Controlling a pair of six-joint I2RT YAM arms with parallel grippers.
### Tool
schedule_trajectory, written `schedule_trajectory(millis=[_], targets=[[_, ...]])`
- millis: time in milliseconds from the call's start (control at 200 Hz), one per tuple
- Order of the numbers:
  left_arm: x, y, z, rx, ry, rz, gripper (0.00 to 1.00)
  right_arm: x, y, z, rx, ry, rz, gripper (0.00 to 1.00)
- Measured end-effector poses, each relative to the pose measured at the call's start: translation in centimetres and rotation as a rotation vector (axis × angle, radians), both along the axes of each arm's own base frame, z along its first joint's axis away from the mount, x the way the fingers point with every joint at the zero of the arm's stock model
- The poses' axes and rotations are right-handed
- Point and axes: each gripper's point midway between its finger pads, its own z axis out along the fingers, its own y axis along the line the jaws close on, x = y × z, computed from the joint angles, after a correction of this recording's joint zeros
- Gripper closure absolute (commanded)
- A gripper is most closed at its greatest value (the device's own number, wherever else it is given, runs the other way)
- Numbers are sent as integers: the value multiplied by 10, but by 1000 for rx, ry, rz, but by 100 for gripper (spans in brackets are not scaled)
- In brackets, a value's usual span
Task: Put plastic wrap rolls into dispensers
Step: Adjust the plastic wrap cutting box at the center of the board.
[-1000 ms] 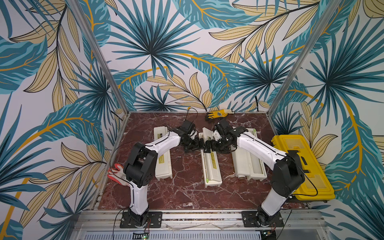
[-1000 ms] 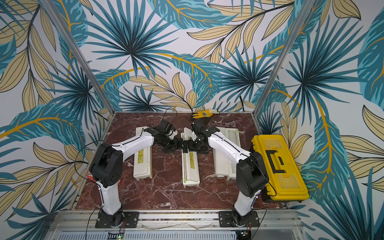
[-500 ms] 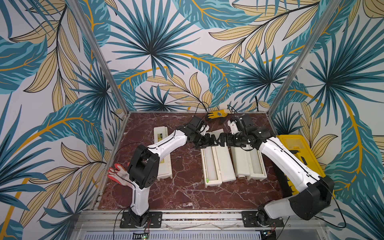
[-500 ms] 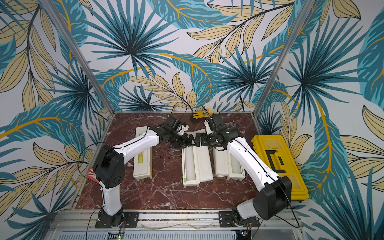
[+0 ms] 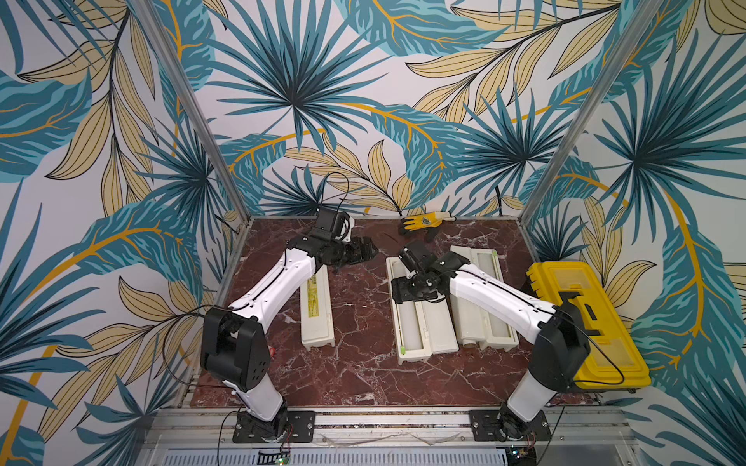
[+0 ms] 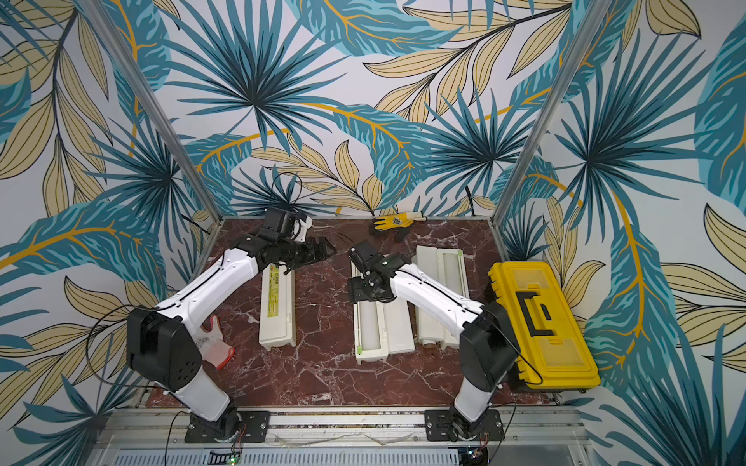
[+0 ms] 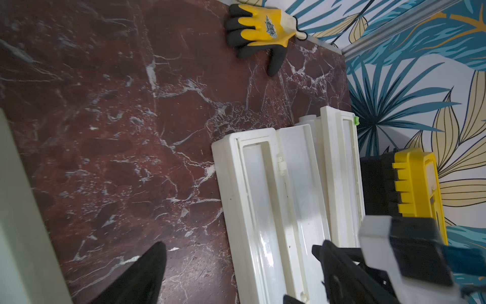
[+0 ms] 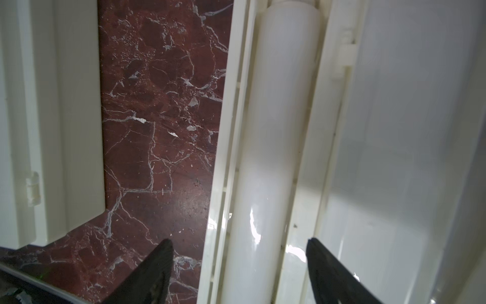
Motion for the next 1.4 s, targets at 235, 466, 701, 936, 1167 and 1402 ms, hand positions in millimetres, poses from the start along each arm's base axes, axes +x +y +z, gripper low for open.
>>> schedule_trajectory(millis=[235,466,701,936,1167,1402], targets=[[-13,53,-23,64,51,79,3,21,16,-28,-87,37,-42,20],[-16,102,-17,143,11,166,0,35,5,-60,-226,70,-103,20],[-26,142,-22,207,3,234,0,41,-4,-66,-310,79,-123,20],[-28,154,-43,206,64,229,0,69,-34,-77,-383,86,-139,21],[-23,143,-88,186,182,148,0,113,-55,-77,-446,35,-125,21],[-10,143,-88,206,158,132,0,135,-69,-77,-444,25,-111,4]])
